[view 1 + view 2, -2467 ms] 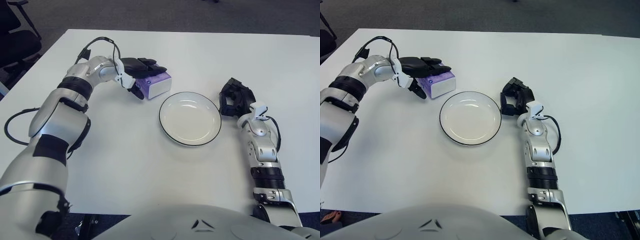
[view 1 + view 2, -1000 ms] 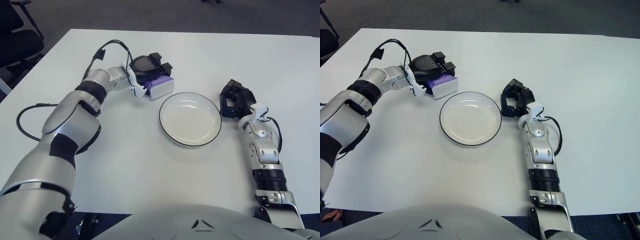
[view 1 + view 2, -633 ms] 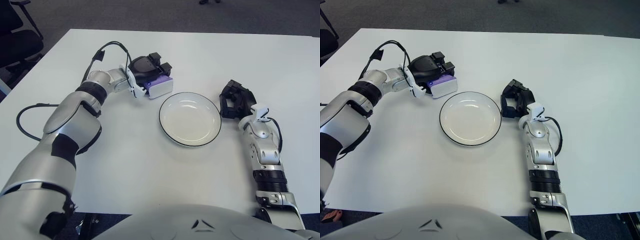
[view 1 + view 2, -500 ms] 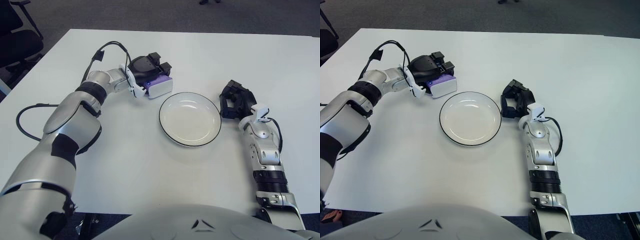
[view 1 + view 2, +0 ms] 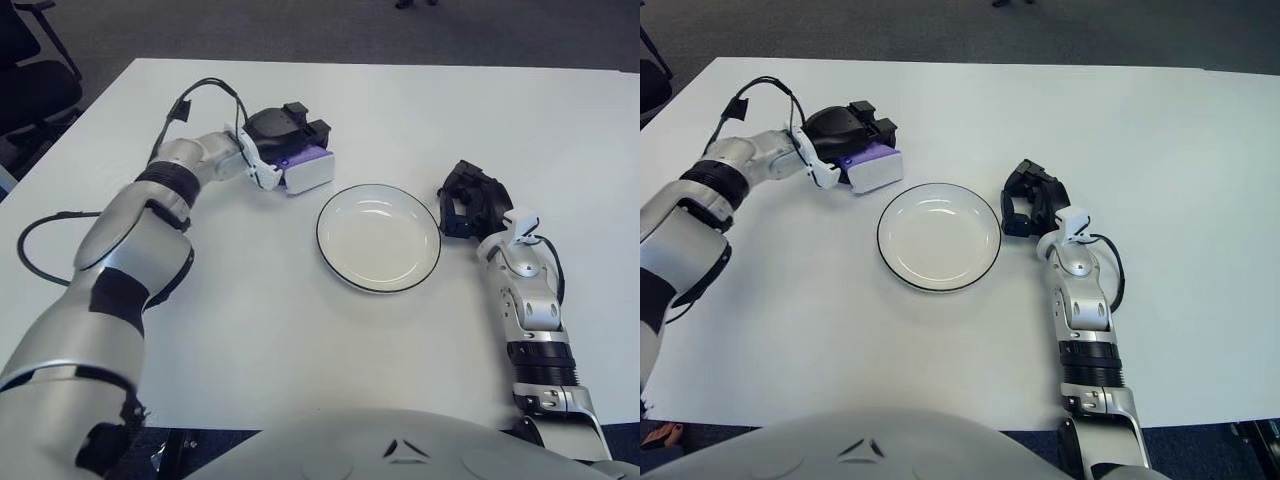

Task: Put the tissue paper into the plate.

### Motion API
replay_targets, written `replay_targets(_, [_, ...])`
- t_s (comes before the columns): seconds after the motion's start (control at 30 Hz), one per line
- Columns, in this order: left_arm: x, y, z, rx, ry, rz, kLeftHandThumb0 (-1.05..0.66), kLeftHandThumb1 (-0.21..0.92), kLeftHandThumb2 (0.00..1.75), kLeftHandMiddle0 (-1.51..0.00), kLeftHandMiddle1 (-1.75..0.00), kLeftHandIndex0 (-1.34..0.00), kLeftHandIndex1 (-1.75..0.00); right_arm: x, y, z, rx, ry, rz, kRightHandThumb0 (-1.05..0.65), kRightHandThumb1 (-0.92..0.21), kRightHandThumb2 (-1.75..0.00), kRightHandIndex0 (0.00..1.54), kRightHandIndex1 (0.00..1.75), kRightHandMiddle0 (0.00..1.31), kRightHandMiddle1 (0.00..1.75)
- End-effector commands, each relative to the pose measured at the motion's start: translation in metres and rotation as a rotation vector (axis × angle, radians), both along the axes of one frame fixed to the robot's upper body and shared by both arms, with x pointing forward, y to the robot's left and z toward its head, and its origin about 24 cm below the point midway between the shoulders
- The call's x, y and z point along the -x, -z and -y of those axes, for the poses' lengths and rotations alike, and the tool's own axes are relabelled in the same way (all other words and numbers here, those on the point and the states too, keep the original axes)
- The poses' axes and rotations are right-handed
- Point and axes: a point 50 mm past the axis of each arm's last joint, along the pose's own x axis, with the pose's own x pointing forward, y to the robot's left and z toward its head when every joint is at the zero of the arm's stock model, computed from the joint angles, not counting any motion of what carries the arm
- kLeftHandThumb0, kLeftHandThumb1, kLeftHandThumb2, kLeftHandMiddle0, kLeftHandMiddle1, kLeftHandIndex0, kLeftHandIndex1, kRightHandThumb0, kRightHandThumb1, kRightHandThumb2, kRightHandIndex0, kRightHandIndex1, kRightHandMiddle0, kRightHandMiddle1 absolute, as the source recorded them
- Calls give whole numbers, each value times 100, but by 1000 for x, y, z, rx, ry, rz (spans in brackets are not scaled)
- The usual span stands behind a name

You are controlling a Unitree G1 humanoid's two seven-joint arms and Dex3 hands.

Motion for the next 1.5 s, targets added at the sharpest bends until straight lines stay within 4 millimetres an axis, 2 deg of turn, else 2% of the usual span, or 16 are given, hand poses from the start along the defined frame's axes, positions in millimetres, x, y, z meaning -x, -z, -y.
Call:
replay_targets(0.0, [1,-20,-14,94,-25,15,0,-8,167,-99,-146,-71,-175,41,73,1,-51,17,-331,-48,-31,-133,120,175,62,175])
replay_targets(0.23, [3,-35,-16,218,-23,47,0,-10,170,-99,-150,-71,-175,41,73,1,-57,7,-326,-48,-31,-133,120,175,62,175])
replay_targets(0.4, [9,-58,-13,348,37,123,0,-6,168,-95,-154,-68,-175,40,74,3,-55,-4,-326,-48,-31,-133,120,175,62,175])
replay_targets(0.6, [18,-68,-7,449,94,180,0,-1,166,-88,-165,-64,-175,40,74,4,-46,2,-333,-48,-31,-133,120,175,62,175])
replay_targets(0.73, [31,-71,4,505,165,189,0,1,166,-84,-171,-62,-175,39,74,4,-36,8,-337,-48,-31,-133,119,175,62,175])
replay_targets(0.97, [46,-74,12,546,237,152,0,2,164,-85,-169,-61,-175,37,74,4,-28,13,-347,-48,-31,-133,119,175,62,175])
replay_targets(1.47, [79,-67,39,499,429,58,0,1,165,-87,-168,-62,-175,35,77,5,-37,11,-359,-48,-31,-133,119,175,62,175])
